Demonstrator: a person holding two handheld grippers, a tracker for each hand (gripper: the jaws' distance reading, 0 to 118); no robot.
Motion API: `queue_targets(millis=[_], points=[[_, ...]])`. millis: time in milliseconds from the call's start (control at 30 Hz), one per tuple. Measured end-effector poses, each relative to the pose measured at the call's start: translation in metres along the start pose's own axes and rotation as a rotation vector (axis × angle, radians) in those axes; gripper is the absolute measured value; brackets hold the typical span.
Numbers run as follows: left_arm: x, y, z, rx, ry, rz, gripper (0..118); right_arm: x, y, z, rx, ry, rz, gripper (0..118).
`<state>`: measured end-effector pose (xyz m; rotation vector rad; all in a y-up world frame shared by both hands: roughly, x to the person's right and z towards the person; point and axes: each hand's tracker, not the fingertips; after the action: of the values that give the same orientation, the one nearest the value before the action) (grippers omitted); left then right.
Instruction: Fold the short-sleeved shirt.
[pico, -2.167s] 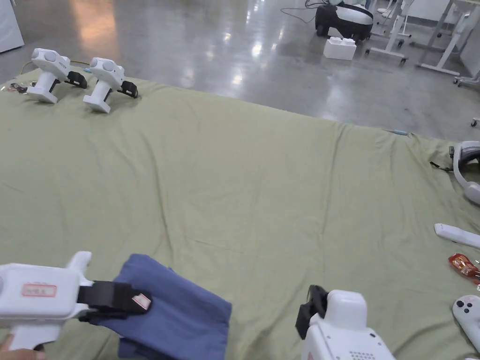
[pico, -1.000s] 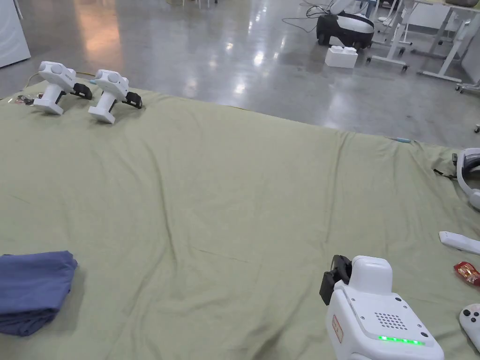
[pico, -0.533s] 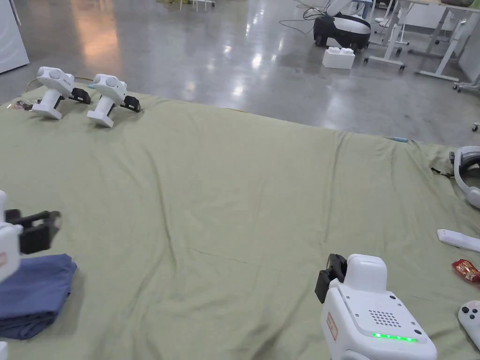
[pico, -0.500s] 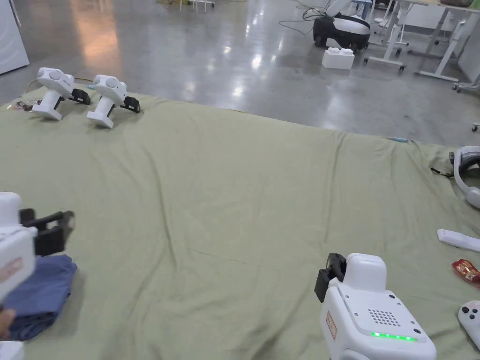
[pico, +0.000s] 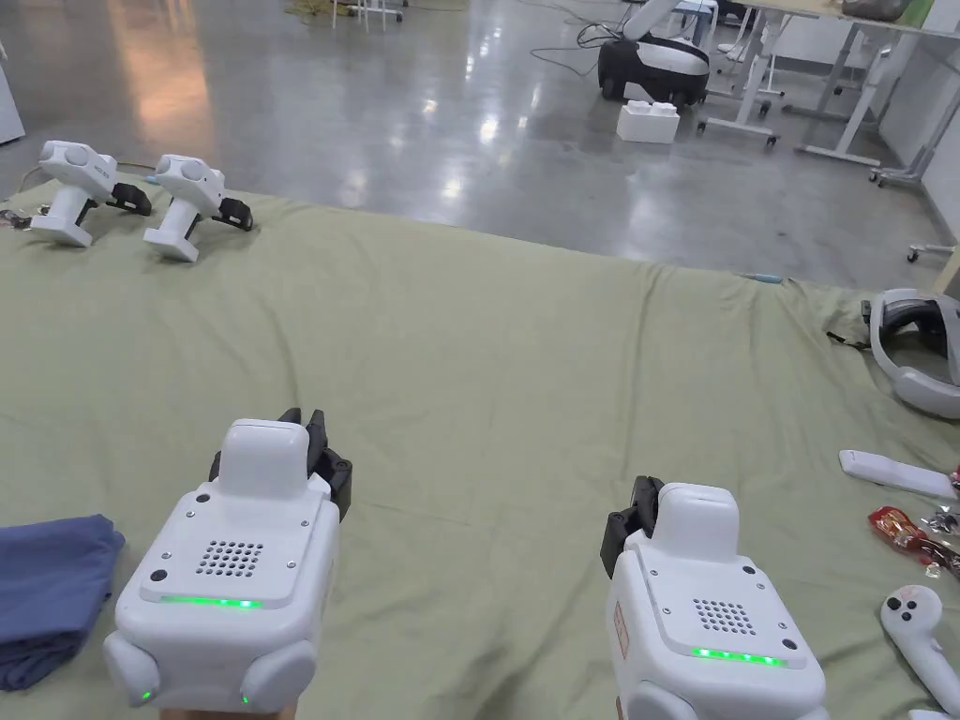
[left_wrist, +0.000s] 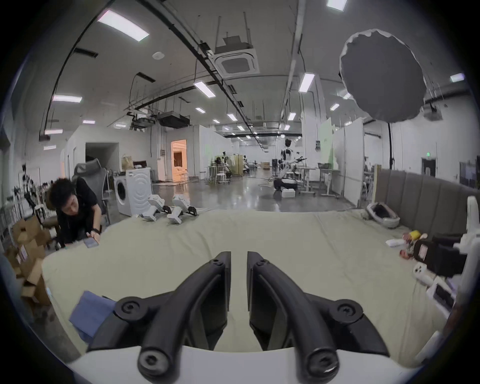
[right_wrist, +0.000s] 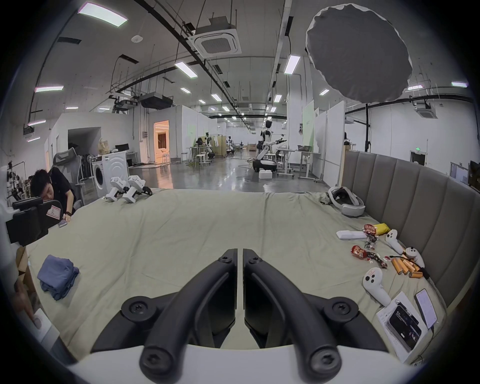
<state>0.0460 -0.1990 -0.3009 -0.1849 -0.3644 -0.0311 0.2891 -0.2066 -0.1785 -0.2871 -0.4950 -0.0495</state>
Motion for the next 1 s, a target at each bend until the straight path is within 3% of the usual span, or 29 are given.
queue_targets(millis=[100,700,800,833,867,900,1000], points=[[0.001,-0.001,-0.004,-0.012,0.010,0.026,2,0.001,0.001,0.002,0.014,-0.012,-0.009,6],[-0.004,0.004,-0.003,0.004,-0.035,0.004,2,-0.011,0.005,0.005,0.065,-0.022,-0.004,6],[-0.005,0.005,-0.003,0.009,0.002,-0.009,15,-0.010,0.004,0.005,0.072,-0.032,-0.004,8],[-0.009,0.006,-0.002,0.004,-0.014,0.021,34,-0.011,0.004,0.006,0.076,-0.051,0.005,14],[-0.011,0.007,-0.002,0.005,-0.022,0.045,61,-0.012,0.004,0.006,0.080,-0.068,0.015,22],[-0.013,0.008,-0.003,0.002,-0.022,0.055,77,-0.012,0.005,0.006,0.081,-0.075,0.022,34],[-0.019,0.006,-0.003,0.020,-0.012,0.041,77,-0.009,0.008,0.005,0.081,-0.062,0.035,85]])
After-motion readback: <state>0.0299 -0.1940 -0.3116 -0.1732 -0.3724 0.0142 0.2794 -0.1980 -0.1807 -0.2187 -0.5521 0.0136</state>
